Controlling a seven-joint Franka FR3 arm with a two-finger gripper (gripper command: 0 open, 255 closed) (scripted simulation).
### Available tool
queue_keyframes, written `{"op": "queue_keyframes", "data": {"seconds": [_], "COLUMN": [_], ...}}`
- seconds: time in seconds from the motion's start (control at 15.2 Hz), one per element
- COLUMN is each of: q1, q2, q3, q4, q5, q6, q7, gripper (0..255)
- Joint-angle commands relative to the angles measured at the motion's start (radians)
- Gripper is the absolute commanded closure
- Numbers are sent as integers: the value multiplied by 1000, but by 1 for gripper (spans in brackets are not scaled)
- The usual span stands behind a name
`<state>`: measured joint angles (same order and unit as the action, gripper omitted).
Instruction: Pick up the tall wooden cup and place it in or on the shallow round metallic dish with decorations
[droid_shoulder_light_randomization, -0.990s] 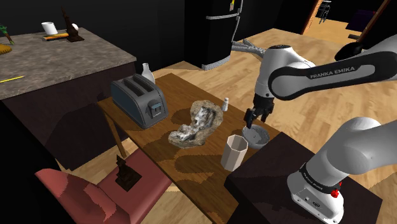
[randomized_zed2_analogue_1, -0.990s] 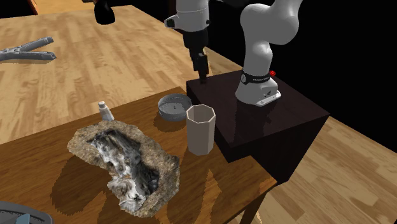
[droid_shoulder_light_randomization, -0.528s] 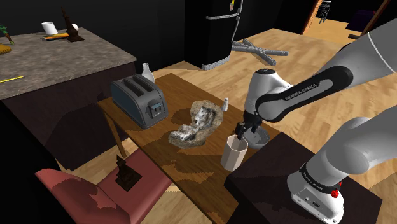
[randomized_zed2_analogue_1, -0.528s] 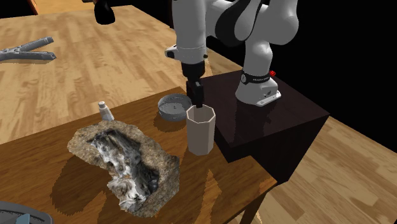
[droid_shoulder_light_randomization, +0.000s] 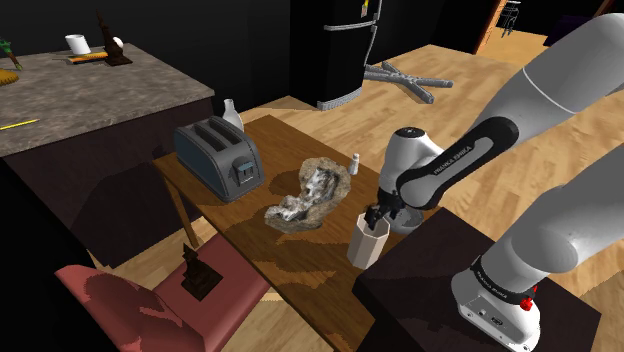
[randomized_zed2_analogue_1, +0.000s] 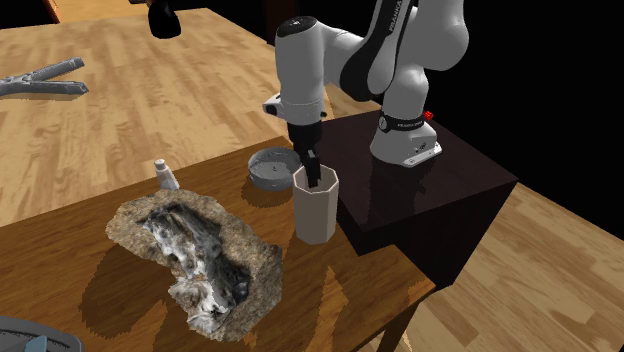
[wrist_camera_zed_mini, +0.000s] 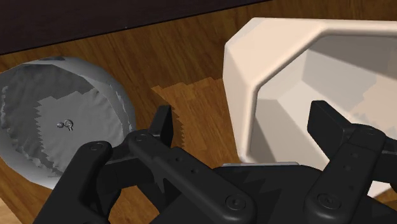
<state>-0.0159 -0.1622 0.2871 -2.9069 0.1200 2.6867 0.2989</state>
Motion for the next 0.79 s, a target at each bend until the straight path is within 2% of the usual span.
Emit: {"op": "queue_keyframes", "data": {"seconds": [0.0,0.46,0.53,0.73], "q1": [-6,-6,-6,-6], "q2": [35,35,35,35], "q3": [4,4,4,4], "q4": [1,1,1,1], "q5": [-14,-13,-13,-13], "q6": [35,34,34,34], "q7": [10,10,10,10], "gripper": [0,0,255,255]}}
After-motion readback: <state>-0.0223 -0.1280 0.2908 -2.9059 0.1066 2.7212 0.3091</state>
